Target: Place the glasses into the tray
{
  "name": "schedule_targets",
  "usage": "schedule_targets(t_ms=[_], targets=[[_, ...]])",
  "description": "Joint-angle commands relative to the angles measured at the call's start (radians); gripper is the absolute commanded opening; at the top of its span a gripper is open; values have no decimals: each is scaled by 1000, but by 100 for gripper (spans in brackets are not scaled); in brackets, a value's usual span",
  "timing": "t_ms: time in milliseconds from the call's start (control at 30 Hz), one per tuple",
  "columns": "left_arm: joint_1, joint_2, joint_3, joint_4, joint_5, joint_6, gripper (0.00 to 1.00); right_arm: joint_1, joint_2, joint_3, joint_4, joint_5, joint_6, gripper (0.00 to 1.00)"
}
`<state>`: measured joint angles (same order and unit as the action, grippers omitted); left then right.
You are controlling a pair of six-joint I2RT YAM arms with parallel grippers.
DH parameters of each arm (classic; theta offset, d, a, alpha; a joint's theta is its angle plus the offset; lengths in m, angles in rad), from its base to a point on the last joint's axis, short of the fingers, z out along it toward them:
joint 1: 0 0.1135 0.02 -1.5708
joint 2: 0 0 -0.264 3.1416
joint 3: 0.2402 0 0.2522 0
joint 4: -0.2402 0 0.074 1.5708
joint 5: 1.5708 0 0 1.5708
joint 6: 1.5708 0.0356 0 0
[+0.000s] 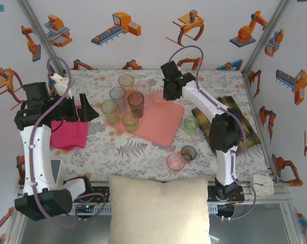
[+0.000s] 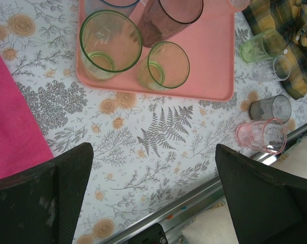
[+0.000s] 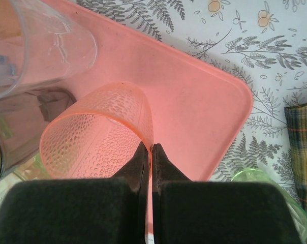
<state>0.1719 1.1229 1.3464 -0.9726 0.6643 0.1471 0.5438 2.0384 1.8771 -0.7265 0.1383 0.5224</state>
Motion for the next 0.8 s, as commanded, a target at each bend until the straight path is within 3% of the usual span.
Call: schedule_targets(t_ms=[0,767], targets=[[8,-11,-12,3,7,4,97,-13,6,36,25,-16,4,0],[14,-6,-11,6,6,4,97,-39,155,167,-22,-19,-1,1]])
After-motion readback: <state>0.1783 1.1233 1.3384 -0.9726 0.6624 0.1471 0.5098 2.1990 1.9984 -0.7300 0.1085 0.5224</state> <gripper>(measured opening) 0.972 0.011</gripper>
